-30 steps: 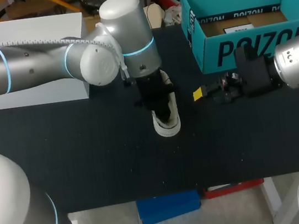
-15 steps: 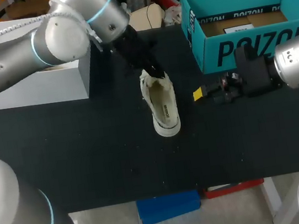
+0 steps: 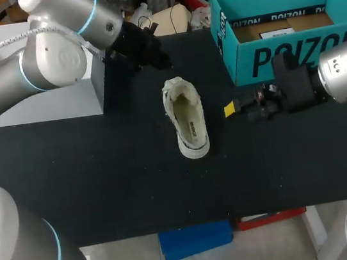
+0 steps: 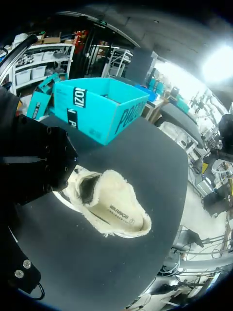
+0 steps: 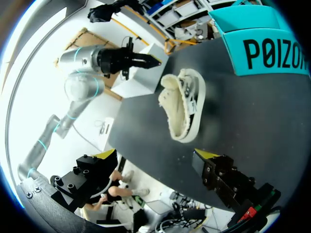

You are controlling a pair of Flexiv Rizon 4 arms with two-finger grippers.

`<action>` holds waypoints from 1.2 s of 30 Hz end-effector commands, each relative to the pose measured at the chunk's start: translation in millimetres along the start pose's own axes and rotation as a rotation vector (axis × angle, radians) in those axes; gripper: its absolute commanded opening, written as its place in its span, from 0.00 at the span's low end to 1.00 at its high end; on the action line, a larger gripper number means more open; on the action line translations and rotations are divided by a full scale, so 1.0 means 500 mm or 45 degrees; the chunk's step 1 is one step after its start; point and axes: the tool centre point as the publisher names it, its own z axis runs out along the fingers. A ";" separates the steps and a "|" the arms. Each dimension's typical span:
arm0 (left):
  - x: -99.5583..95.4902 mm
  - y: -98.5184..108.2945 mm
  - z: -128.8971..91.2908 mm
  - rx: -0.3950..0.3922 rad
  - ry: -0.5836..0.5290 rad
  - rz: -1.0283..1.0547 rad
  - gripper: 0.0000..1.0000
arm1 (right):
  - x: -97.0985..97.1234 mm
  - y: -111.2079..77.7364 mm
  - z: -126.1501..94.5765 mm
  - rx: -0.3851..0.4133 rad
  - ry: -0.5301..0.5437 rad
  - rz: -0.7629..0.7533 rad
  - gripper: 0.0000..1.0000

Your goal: Take the shoe out of the shoebox, open the shoe tongue, remove and reinsert the insole, then place the shoe into the shoebox

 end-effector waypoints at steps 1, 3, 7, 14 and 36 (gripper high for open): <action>0.001 0.000 0.056 -0.042 0.008 0.025 0.00 | 0.001 0.000 0.000 0.001 -0.001 0.001 1.00; 0.008 -0.003 0.077 -0.018 0.044 0.025 0.00 | 0.001 0.000 0.000 0.001 -0.001 0.001 1.00; 0.028 -0.006 0.098 0.004 0.119 0.038 0.00 | 0.001 0.000 0.000 0.001 -0.001 0.001 1.00; 0.074 -0.030 0.112 0.053 0.196 0.048 0.00 | 0.001 0.000 0.000 0.001 -0.001 0.001 1.00; 0.128 -0.084 0.084 0.167 0.295 -0.007 0.00 | 0.001 0.000 0.000 0.001 -0.001 0.001 1.00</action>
